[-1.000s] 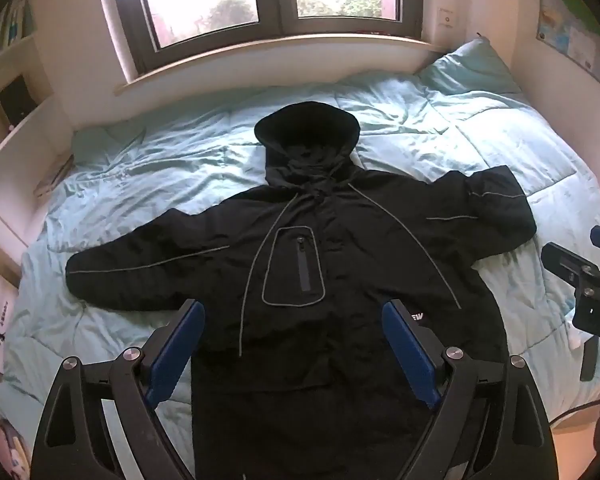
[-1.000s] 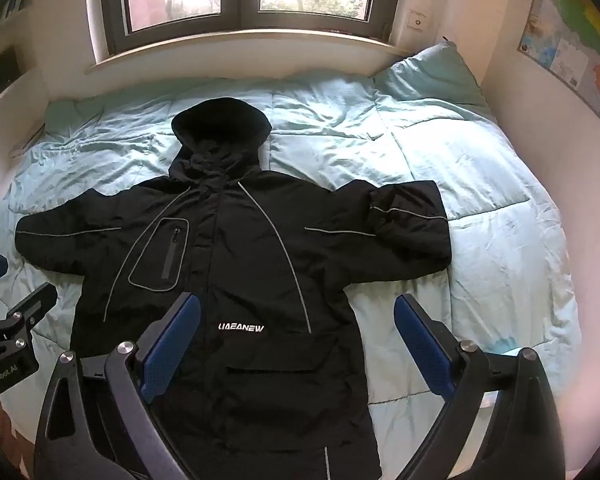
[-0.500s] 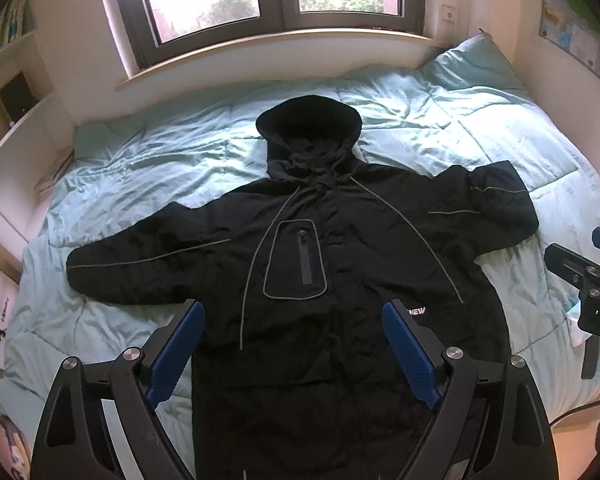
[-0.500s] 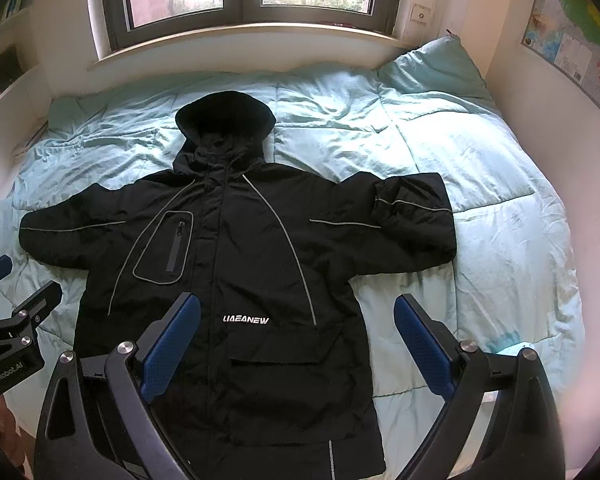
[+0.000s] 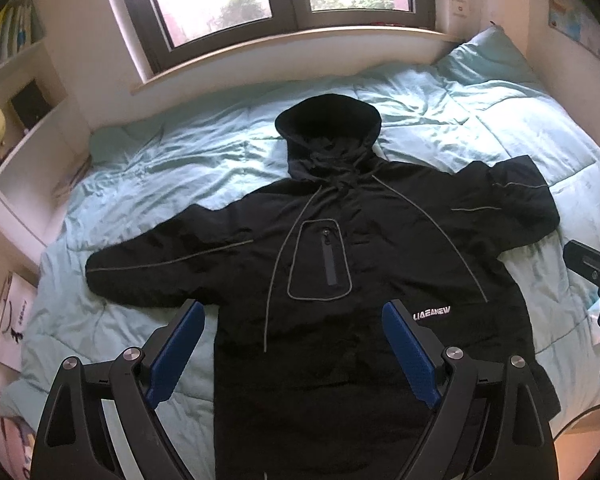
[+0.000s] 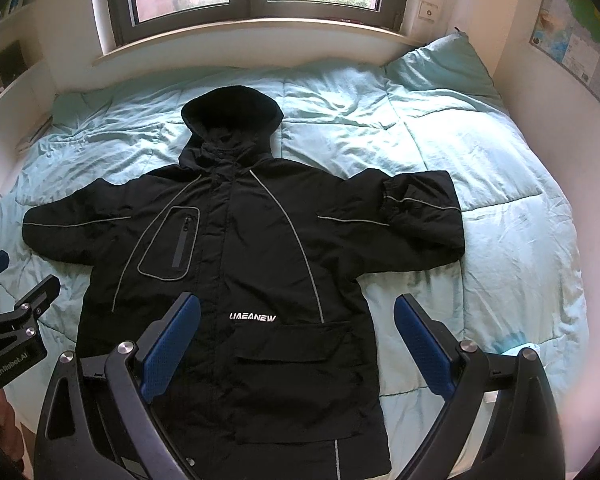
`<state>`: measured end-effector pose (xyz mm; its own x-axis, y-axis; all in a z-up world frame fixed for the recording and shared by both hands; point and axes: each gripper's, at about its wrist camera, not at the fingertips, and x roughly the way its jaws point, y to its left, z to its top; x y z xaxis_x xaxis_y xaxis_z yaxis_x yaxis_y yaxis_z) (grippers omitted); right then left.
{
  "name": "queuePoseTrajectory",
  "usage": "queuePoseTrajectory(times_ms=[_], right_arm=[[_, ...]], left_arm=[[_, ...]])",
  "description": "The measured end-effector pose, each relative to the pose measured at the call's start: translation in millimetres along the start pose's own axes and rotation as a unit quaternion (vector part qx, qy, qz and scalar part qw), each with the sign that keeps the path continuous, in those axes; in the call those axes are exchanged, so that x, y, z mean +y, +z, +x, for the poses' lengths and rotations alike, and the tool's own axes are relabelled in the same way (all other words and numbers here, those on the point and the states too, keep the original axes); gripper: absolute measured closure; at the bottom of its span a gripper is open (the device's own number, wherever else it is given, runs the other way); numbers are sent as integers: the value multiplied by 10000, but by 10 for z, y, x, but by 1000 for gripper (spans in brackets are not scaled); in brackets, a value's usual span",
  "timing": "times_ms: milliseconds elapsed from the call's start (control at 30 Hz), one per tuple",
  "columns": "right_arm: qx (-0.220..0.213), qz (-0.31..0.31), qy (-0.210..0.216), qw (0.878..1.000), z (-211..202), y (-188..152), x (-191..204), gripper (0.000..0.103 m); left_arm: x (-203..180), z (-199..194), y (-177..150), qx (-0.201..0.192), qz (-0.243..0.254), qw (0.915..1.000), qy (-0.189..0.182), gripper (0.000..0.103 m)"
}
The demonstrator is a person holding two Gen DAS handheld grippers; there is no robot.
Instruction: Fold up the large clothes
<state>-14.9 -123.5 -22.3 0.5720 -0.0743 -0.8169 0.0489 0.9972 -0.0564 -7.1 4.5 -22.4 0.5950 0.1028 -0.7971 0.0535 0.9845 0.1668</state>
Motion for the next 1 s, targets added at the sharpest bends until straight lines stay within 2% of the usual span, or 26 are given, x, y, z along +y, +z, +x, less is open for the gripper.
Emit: queuePoseTrajectory(times_ms=[133, 367, 800, 900, 1000], right_arm=[[47, -31, 41, 10000, 46, 41, -12, 5], [91, -40, 57, 9999, 126, 121, -11, 5], [-1, -13, 102, 9999, 224, 380, 0, 5], [-32, -23, 171, 9998, 252, 463, 45, 5], [-78, -83, 207, 9997, 280, 544, 122, 5]], left_arm=[[6, 42, 17, 4, 53, 10000, -10, 12], [-63, 71, 66, -90, 274, 9994, 181, 12], [34, 139, 270, -172, 96, 9997, 155, 12], [157, 158, 306, -161, -62, 9998, 57, 12], [275, 199, 356, -138, -208, 9992, -325, 12]])
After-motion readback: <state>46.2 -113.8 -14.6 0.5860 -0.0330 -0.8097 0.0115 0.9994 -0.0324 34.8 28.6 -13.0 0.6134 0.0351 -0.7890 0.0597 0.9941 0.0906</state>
